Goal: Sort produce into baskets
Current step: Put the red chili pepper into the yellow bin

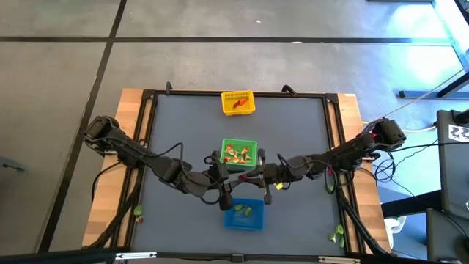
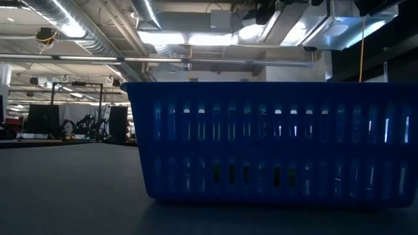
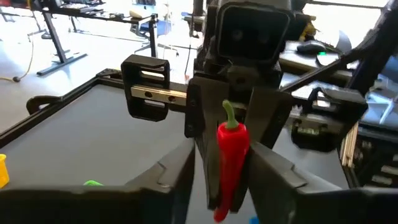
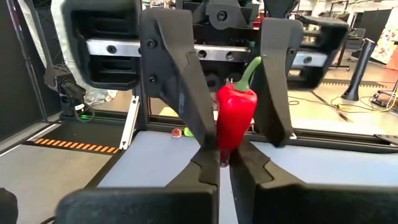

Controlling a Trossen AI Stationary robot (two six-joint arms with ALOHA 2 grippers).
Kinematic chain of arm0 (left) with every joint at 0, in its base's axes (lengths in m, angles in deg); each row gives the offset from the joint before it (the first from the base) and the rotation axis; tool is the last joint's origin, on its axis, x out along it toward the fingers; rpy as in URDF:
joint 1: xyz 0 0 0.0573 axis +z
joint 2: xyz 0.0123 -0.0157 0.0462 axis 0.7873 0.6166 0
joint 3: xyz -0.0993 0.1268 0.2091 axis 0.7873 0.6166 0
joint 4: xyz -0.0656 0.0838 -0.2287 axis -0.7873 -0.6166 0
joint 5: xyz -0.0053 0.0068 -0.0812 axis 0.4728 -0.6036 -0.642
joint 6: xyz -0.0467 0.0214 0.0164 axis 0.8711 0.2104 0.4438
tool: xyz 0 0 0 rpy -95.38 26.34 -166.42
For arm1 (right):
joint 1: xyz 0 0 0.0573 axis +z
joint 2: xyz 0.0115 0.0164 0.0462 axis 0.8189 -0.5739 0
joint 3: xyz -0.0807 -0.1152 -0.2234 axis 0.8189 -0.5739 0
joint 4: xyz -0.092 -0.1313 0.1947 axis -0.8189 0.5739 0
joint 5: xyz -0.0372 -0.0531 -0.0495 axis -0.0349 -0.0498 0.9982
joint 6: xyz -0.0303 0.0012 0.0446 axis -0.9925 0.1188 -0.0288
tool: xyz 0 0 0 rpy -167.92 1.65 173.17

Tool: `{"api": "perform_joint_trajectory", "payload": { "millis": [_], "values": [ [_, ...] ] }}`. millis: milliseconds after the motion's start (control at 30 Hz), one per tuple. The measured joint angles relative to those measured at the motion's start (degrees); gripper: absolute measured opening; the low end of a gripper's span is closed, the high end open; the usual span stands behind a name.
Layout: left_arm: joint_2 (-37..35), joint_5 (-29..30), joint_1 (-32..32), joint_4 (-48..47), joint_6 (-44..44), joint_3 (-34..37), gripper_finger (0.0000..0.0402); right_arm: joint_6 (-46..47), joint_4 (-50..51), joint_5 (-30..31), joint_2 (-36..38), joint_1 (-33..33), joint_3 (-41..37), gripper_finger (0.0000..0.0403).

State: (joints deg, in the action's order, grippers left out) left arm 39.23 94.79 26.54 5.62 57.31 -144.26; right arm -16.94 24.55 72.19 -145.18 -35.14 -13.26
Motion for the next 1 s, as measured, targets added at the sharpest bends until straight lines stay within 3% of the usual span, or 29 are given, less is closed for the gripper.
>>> {"api": "perform_joint_trajectory", "payload": {
  "millis": [200, 500, 700, 833, 1000],
  "values": [
    [-5.3, -0.1, -1.2, -9.1, 2.3, 0.0, 0.0176, 0.1, 0.9, 1.6, 0.0, 0.0, 0.0, 0.0018],
    [-9.5, 2.3, -3.4, -30.2, 14.9, 0.0, 0.0171, 0.1, 3.6, 4.0, 0.1, -1.7, 0.0, 0.0018],
    [-8.3, 5.6, -4.3, -42.4, 27.3, 0.0, 0.0164, 0.3, 7.9, 4.0, 0.1, -6.2, 0.0, 0.0018],
    [-7.3, 6.0, -4.4, -45.3, 30.0, 0.0, 0.0164, 0.4, 11.4, 3.5, 0.1, -10.8, 0.2, 0.0018],
    [-6.2, 6.2, -4.3, -46.4, 30.8, 0.0, 0.0161, 0.3, 24.9, 0.5, 0.1, -18.4, 4.8, 0.0018]
  ]
}}
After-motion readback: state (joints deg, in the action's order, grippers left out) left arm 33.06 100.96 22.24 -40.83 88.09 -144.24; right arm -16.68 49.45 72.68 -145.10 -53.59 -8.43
